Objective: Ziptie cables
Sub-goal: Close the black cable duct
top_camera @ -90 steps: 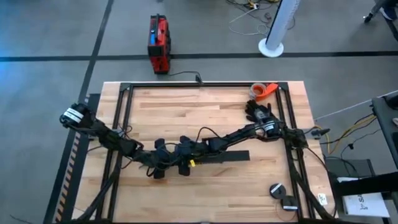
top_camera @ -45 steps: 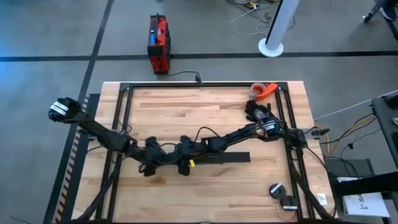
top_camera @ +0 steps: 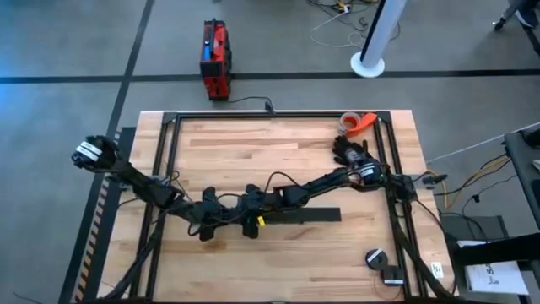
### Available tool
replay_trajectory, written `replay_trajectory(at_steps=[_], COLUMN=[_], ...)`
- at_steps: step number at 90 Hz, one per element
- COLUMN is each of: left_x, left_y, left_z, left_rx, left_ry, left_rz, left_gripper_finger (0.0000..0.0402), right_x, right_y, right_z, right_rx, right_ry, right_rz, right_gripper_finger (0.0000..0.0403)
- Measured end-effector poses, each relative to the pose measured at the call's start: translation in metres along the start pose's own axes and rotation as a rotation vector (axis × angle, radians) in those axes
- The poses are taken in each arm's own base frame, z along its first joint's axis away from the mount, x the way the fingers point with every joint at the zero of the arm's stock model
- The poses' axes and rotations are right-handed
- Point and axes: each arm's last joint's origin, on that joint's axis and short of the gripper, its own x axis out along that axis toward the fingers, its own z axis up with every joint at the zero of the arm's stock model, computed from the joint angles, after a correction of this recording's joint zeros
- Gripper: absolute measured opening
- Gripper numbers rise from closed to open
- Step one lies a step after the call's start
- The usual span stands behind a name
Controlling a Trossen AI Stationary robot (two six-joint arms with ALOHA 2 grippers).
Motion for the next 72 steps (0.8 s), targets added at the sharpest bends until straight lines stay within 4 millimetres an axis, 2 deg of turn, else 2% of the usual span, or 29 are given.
replay_trajectory(at_steps=[27,37,53,72], left_x=[0.0050,0.0052,0.0053,0.0046], left_y=[0.0004,0.0002,-0.0001,-0.0043], left_z=[-0.0032,-0.0031,-0.0026,0.0021], left_rx=[-0.016,-0.020,-0.040,-0.034], left_ry=[-0.002,-0.001,-0.003,-0.053], left_rz=[0.027,0.025,0.027,-0.020], left_gripper_finger=[0.0205,0.0206,0.0236,0.0233], right_x=[-0.0005,-0.0005,-0.0005,-0.0005], right_y=[0.0007,0.0019,0.0031,0.0023], right_z=[-0.0001,-0.0003,-0.0009,-0.0020], right_rx=[-0.030,-0.027,-0.020,0.001], right_ry=[0.012,0.013,0.018,0.033], right_rz=[0.049,0.057,0.064,0.033], right_gripper_finger=[0.0215,0.0215,0.0215,0.0215])
